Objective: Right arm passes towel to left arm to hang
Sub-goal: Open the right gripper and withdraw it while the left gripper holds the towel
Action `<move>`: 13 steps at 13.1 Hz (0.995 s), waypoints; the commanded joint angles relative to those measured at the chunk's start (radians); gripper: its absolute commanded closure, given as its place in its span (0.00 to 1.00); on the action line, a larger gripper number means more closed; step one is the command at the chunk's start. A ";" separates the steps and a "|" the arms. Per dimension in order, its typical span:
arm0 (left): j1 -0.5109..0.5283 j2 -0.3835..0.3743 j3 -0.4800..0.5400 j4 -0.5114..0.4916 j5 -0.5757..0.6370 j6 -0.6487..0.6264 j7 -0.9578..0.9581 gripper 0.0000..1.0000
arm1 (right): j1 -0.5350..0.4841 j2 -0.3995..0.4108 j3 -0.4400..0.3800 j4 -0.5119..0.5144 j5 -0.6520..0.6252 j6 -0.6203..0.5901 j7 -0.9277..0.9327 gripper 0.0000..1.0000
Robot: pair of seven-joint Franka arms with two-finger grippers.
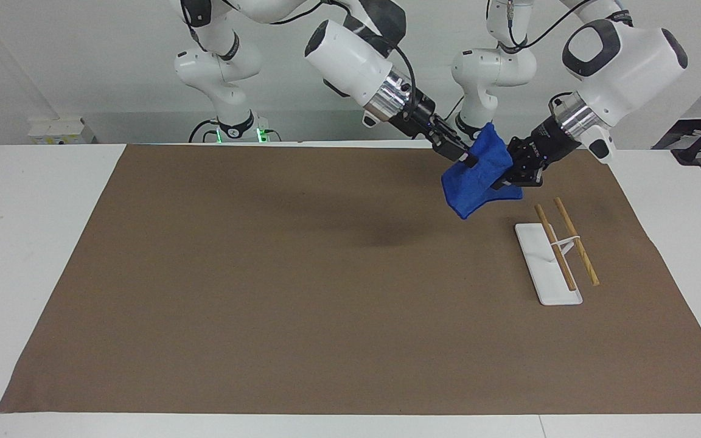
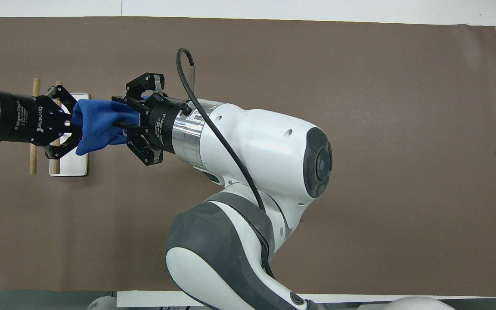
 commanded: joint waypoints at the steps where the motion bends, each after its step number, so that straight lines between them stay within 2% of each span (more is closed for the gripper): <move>1: -0.011 0.003 0.007 0.005 0.014 0.038 0.102 1.00 | -0.014 0.000 0.000 0.000 -0.019 -0.022 -0.122 0.00; 4: -0.006 0.014 0.007 0.005 0.014 0.119 0.240 1.00 | -0.078 -0.040 -0.007 -0.056 -0.141 -0.164 -0.324 0.00; 7: 0.001 0.018 0.009 0.004 0.022 0.141 0.422 1.00 | -0.181 -0.063 -0.010 -0.047 -0.357 -0.487 -0.586 0.00; 9: 0.000 0.019 0.009 0.005 0.092 0.130 0.638 1.00 | -0.227 -0.074 -0.009 -0.044 -0.504 -0.658 -0.734 0.00; 11: 0.001 0.022 0.009 0.005 0.155 0.147 0.774 0.99 | -0.273 -0.079 -0.009 -0.042 -0.601 -0.749 -0.876 0.00; 13: 0.001 0.023 0.009 -0.002 0.228 0.214 0.954 0.99 | -0.339 -0.100 -0.019 -0.042 -0.606 -0.798 -1.054 0.00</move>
